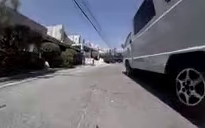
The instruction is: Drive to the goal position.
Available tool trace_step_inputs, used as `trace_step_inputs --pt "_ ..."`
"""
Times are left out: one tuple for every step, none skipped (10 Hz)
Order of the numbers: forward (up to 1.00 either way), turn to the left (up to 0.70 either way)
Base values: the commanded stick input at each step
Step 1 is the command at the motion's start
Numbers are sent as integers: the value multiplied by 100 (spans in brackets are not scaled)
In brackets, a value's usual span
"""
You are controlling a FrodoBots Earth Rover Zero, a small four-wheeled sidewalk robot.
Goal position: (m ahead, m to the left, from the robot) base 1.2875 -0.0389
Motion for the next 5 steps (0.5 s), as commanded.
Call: trace_step_inputs --pt "100 0" --pt "100 0" --pt "100 0" --pt "100 0" --pt "100 0"
